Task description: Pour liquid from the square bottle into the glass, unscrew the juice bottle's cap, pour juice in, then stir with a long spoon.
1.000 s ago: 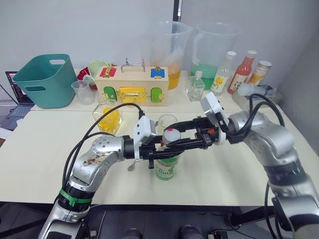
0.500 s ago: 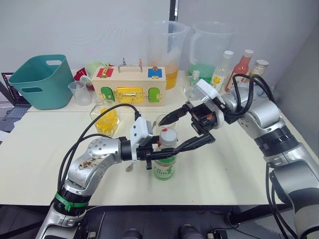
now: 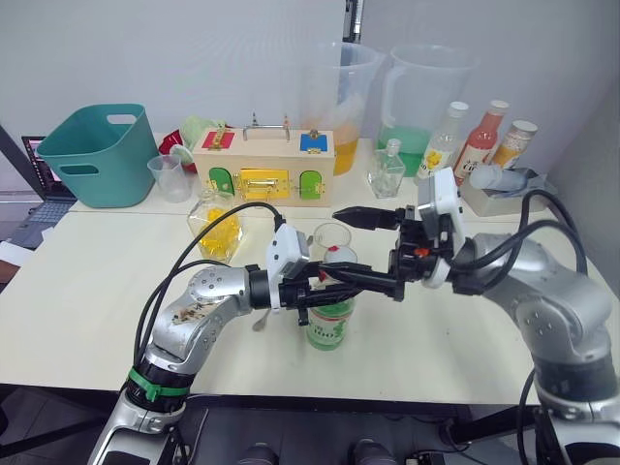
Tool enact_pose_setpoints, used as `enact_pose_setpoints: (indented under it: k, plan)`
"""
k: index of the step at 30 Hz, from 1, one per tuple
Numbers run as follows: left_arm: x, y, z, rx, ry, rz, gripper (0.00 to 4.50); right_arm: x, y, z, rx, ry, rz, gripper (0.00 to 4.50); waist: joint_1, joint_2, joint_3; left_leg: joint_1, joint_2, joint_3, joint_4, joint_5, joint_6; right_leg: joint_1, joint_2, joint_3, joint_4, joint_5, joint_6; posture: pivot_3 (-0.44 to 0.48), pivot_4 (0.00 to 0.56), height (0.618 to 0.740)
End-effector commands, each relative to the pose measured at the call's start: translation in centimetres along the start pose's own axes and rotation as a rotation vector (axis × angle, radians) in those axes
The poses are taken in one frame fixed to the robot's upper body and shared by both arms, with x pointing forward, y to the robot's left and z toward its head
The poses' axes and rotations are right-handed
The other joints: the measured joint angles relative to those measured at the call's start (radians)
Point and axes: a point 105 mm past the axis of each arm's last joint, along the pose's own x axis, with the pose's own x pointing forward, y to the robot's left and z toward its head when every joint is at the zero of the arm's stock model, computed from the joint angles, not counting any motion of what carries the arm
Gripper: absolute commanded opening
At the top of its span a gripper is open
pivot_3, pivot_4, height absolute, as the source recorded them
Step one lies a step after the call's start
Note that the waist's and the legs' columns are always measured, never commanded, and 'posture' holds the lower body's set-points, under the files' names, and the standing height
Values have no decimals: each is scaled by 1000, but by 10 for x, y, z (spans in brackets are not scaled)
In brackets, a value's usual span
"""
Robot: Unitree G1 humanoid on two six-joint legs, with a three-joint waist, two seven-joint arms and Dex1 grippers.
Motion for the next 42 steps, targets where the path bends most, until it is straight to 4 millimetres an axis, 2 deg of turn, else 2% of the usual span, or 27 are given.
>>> enact_pose_setpoints:
  k: [1, 7, 12, 15, 20, 21, 22, 26, 30, 34, 42]
  plan:
    - [10, -1, 0, 7, -5, -19, 1242, -7, -1, 8, 13, 4, -134, 4466, 3, 0, 0, 0, 0, 0, 0, 0, 0, 0, 0, 0, 0, 0, 0, 0, 150, 740]
    - [13, -2, 0, -3, -6, -42, 1242, -6, 1, 2, 81, 24, -258, 4466, 3, 0, 0, 0, 0, 0, 0, 0, 0, 0, 0, 0, 0, 0, 0, 0, 150, 740]
    - [11, 1, -1, 0, -2, -39, 1242, -10, 2, -3, 115, 48, -292, 4466, 2, 0, 0, 0, 0, 0, 0, 0, 0, 0, 0, 0, -1, 0, 0, 0, 150, 740]
    - [11, 1, -1, 1, 0, -35, 1242, -14, 3, -4, 140, 41, -308, 3673, 2, 0, 0, 0, 0, 0, 0, 0, 0, 0, 0, 0, -1, 0, 0, 0, 150, 740]
    - [8, 1, -2, 4, 3, -23, 1242, -20, 8, -5, 158, 38, -287, 1990, 2, 0, 0, 0, 0, 0, 0, 0, 0, 1, 0, 0, -2, 0, 0, 0, 150, 740]
    - [8, 1, -2, 5, 3, -19, 1242, -20, 10, -6, 162, 43, -268, 1718, 2, 0, 0, 0, 0, 0, 0, 0, 0, 1, 0, 0, -2, 0, 0, 0, 150, 740]
    - [8, 1, -2, 6, 4, -16, 1242, -20, 11, -7, 164, 48, -254, 1691, 2, 0, 0, 0, 0, 0, 0, 0, 0, 1, 1, 0, -3, 0, 0, 0, 150, 740]
    - [4, 5, -4, 8, 8, 14, 1242, -15, 15, -22, 124, 131, -95, 1691, 1, 0, 0, 0, 0, 0, 0, 0, 0, 2, 1, 0, -4, 0, 1, 0, 150, 740]
    - [-2, 4, -4, 24, 27, 30, 1242, -12, 11, -32, 27, 190, 122, 1691, -7, 0, 0, 3, 1, 1, 0, 0, 0, 6, 1, 0, -6, -1, 1, 0, 150, 740]
    - [-9, 6, -4, 39, 44, 62, 1242, -9, -1, -35, -142, 202, 403, 1691, -14, 0, 0, 11, 2, 1, -1, -1, 1, 15, 1, -1, -10, -2, 2, 0, 150, 740]
    - [-16, 4, -4, 61, 67, 73, 1242, 2, -19, -35, -220, 254, 789, 1691, -34, 0, 0, 12, 2, 0, -2, -1, 1, 15, 1, -1, -9, -1, 2, 0, 150, 740]
